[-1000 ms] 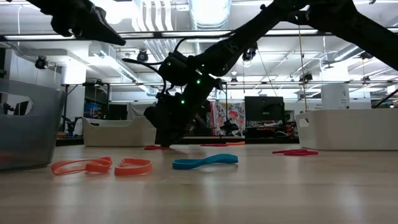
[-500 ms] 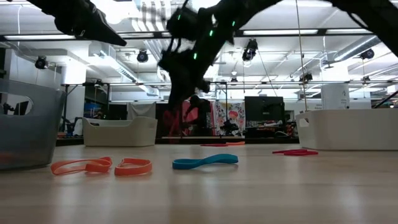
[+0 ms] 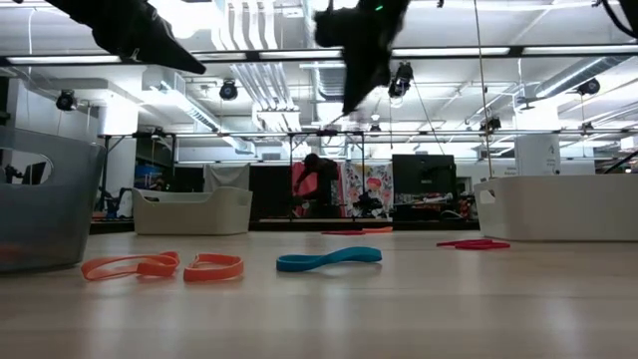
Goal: Sort rubber bands into baskets
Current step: Put the red rubber band into the white bin
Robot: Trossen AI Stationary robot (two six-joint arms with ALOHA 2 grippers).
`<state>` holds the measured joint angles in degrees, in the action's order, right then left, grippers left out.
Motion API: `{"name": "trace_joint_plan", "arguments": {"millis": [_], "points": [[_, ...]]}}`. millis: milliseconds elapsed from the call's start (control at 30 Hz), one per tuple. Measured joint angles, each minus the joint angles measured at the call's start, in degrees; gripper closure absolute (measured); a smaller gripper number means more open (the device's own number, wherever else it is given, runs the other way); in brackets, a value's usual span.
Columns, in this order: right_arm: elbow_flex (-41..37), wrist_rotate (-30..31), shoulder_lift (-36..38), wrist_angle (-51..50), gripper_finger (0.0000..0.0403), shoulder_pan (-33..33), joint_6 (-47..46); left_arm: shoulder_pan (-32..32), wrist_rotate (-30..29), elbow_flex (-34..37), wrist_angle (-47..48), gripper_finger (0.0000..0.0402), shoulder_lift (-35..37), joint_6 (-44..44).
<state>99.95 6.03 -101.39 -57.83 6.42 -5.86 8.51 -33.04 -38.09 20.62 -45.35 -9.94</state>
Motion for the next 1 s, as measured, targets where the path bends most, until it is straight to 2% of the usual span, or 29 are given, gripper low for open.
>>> {"name": "trace_joint_plan", "arguments": {"millis": [200, 433, 600, 1000], "points": [[-0.05, 6.00, 5.69, -14.60, 0.0394, -0.87, -6.99, 0.00, 0.37, 0.00, -0.50, 0.0402, -1.67, 2.67], [-1.91, 16.30, 11.03, -29.02, 0.0394, -0.92, -19.54, 0.00, 0.84, 0.00, -2.15, 0.0402, -5.05, 3.89], [-8.39, 18.04, 14.31, -31.91, 0.0394, -0.77, -26.23, 0.01, 1.07, 0.00, -5.22, 0.0402, -6.92, 3.47], [-28.99, 18.04, 20.13, -31.18, 0.0394, 2.60, -33.78, 0.02, 1.09, -0.02, -7.13, 0.0402, -8.92, 6.70]]}}
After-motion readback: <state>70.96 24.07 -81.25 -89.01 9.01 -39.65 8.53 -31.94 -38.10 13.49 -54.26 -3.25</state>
